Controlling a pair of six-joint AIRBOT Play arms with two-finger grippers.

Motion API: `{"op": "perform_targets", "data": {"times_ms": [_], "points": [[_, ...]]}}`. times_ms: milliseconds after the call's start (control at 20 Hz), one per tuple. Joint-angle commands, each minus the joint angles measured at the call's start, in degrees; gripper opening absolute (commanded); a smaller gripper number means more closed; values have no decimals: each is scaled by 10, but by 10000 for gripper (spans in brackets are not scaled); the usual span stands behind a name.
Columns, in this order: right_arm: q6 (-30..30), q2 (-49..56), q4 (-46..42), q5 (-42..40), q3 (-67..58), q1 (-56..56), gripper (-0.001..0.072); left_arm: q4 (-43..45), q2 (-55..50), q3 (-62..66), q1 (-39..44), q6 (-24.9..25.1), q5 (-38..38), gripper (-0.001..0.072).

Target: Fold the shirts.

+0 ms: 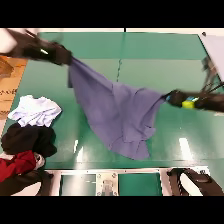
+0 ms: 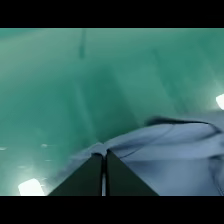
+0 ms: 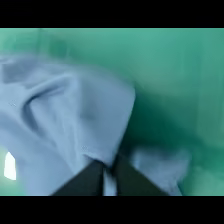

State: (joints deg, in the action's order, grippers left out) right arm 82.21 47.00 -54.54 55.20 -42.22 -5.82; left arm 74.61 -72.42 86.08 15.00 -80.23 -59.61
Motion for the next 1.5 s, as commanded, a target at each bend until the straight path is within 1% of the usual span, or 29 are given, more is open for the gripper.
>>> {"op": "perform_targets", "data": {"times_ms": [0,50,100,150,200,300,350,400,450,500,550,650,750,850,1000,1050,1100,1150,1200,1250,1300,1350,1400,1450], "points": [[-9,56,28,-202,130,4,146,-123,-123,-45,0,56,85,22],[-25,74,28,-214,113,-8,147,-144,-147,-45,0,58,95,22],[-41,90,23,-200,82,-30,186,-156,-167,-45,0,58,98,22],[-46,98,8,-166,49,-52,347,-155,-179,-45,0,58,96,22],[-47,98,-11,-103,15,-81,465,-155,-188,-45,0,58,95,22],[-46,90,-16,41,-27,-122,452,-150,-188,-45,0,58,94,23],[-30,76,-16,82,-23,-125,398,-150,-188,-45,0,58,93,23],[-9,57,-16,111,-4,-120,381,-151,-188,-45,0,58,89,23],[14,35,-16,127,28,-113,386,-151,-188,-45,0,58,82,22],[33,15,-17,132,63,-101,460,-151,-188,-46,0,58,74,23],[43,-2,-16,132,104,-90,552,-150,-188,-46,0,58,67,23],[46,-3,-3,116,166,-64,552,-150,-188,-45,0,58,55,23],[45,16,16,74,201,-30,552,-150,-188,-46,0,58,51,23],[41,45,28,43,201,8,552,-150,-188,-46,0,57,49,23],[41,87,38,28,184,52,550,-150,-188,-46,0,57,31,23],[41,93,38,28,177,61,464,-147,-188,-45,0,57,28,23],[31,93,38,31,170,64,145,-137,-187,-45,0,56,21,23],[24,93,31,42,158,64,21,-115,-186,-40,-1,45,1,24],[24,93,18,52,146,64,16,-83,-186,-27,-5,21,-30,25],[25,93,4,59,133,63,15,-57,-186,-5,-13,-8,-76,59],[27,93,-7,59,123,63,15,-44,-186,19,-25,-26,-127,325],[27,93,-14,58,114,63,15,-41,-185,44,-41,-49,-183,467],[27,93,-19,56,104,63,15,-45,-177,55,-56,-64,-219,466],[27,93,-23,50,97,63,15,-46,-161,50,-66,-76,-239,466]]}}
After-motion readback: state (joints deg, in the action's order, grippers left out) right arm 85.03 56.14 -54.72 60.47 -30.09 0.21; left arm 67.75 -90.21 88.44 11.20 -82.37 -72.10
